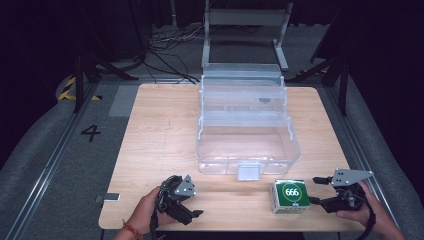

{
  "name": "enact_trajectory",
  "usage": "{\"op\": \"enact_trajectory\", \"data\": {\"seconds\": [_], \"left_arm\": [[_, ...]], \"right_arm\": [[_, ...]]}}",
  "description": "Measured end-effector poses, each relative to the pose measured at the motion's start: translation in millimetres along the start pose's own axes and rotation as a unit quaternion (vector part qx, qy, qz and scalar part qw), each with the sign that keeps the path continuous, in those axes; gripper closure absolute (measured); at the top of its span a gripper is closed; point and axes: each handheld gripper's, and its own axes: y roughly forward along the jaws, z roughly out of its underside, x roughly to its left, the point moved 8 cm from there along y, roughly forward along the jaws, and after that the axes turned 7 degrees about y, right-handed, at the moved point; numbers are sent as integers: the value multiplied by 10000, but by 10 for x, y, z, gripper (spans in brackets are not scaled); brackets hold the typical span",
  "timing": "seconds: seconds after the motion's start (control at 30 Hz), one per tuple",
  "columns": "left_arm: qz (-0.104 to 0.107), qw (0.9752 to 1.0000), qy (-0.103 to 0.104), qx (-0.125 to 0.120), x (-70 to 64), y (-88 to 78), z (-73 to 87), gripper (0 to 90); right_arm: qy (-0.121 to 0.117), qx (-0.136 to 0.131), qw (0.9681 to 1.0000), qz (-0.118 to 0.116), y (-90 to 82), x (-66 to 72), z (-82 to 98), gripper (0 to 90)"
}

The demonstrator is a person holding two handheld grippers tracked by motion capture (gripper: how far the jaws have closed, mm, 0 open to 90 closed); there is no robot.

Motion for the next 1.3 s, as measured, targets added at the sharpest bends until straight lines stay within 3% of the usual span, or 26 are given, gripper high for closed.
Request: {"op": "enact_trajectory", "data": {"seconds": [0.47,0.7,0.83,0.9,1.1,1.3], "left_arm": [[102,9999,68,23,-50,28,-7,155],[86,9999,91,-41,-37,-3,-74,151],[81,9998,140,75,-30,-22,-105,148],[82,9996,240,97,-37,-40,-133,147],[69,9996,282,-4,-37,-59,-268,143],[69,9984,553,79,-60,23,-468,109]], "right_arm": [[-207,-162,9996,-43,141,176,-159,296],[-227,-276,9993,147,242,219,-261,302],[-151,-362,9990,200,276,240,-323,305],[-165,-381,9989,224,297,251,-347,304],[-166,-420,9989,157,381,316,-421,311],[-242,-415,9988,44,498,451,-523,312]]}}
